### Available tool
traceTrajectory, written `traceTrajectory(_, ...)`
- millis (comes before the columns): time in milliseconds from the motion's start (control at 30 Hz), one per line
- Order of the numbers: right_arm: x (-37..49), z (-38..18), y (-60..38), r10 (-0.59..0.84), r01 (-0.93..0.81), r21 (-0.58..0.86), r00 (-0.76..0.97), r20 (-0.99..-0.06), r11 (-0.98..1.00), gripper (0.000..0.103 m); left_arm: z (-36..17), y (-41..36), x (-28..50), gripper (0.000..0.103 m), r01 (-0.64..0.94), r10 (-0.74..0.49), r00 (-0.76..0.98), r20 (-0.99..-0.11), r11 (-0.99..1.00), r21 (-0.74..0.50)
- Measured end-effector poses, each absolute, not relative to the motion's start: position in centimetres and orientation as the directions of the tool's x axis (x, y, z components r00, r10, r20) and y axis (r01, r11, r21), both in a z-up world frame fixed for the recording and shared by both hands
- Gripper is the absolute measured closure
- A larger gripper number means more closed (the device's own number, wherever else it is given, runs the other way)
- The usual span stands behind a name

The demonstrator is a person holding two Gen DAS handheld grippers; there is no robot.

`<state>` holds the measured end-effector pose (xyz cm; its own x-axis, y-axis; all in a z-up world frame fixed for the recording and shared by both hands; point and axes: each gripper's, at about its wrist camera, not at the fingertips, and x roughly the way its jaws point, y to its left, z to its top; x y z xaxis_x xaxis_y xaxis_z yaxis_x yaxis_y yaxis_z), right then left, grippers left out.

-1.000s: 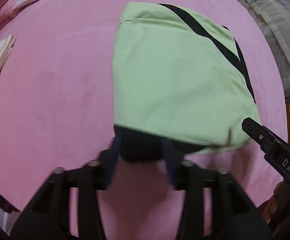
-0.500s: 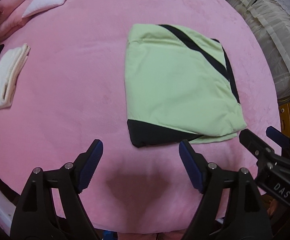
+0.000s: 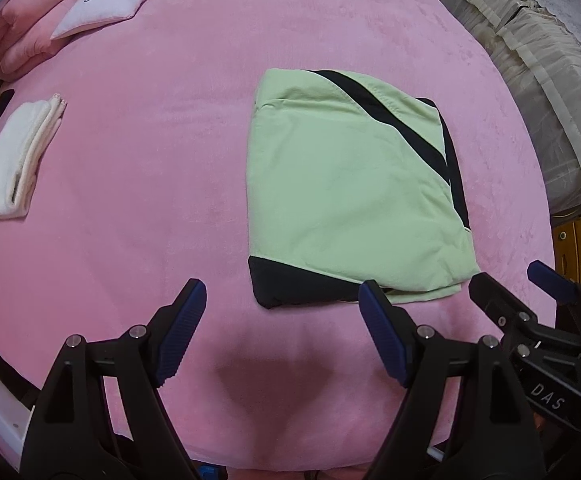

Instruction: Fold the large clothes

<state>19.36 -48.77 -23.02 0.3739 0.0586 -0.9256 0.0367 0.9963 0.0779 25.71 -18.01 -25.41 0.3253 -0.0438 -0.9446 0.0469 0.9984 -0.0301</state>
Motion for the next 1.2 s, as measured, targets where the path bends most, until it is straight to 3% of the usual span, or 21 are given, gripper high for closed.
traceTrajectory(267,21.3,-26.2,-51.9,0.120,0.091,0.156,0.319,-0.940,0.984,0.012,-28.9,-17.4,28.0,0.027,-0.024,-0.058,0.268,-0.962,0.997,-0.067)
traceTrajectory(600,27.1,-36.3,-61.7,0.354,0.288,0.419,0.251,-0.901,0.861,0.012,-35.8,-15.3,32.4,0.027,-0.136,-0.094,0.197,-0.976,0.983,-0.122)
traceTrajectory(700,29.1,-38.9,-63.1,0.425,0.245,0.485,0.262,-0.867,0.839,0.011,-37.5,-14.8,34.1,0.027,-0.142,-0.135,0.187,-0.973,0.976,-0.162)
traceTrajectory(800,30.7,-39.9,-63.4,0.522,0.162,0.575,0.277,-0.807,0.802,0.003,-38.7,-14.9,35.9,0.027,-0.109,-0.192,0.191,-0.963,0.970,-0.215)
traceTrajectory(1000,34.3,-40.7,-62.5,0.647,0.063,0.680,0.254,-0.719,0.730,0.004,-40.2,-15.0,39.3,0.024,-0.104,-0.228,0.191,-0.955,0.962,-0.251)
traceTrajectory(1067,35.2,-40.9,-62.3,0.685,0.055,0.717,0.250,-0.684,0.695,0.007,-40.6,-14.8,40.0,0.021,-0.115,-0.242,0.208,-0.948,0.956,-0.269)
traceTrajectory(1133,35.7,-41.2,-62.1,0.724,0.070,0.755,0.238,-0.648,0.653,0.023,-41.3,-14.4,40.6,0.020,-0.131,-0.263,0.226,-0.938,0.946,-0.297)
traceTrajectory(1200,35.7,-41.2,-61.9,0.720,0.081,0.748,0.219,-0.658,0.659,0.028,-41.9,-14.1,40.7,0.023,-0.134,-0.286,0.235,-0.929,0.937,-0.323)
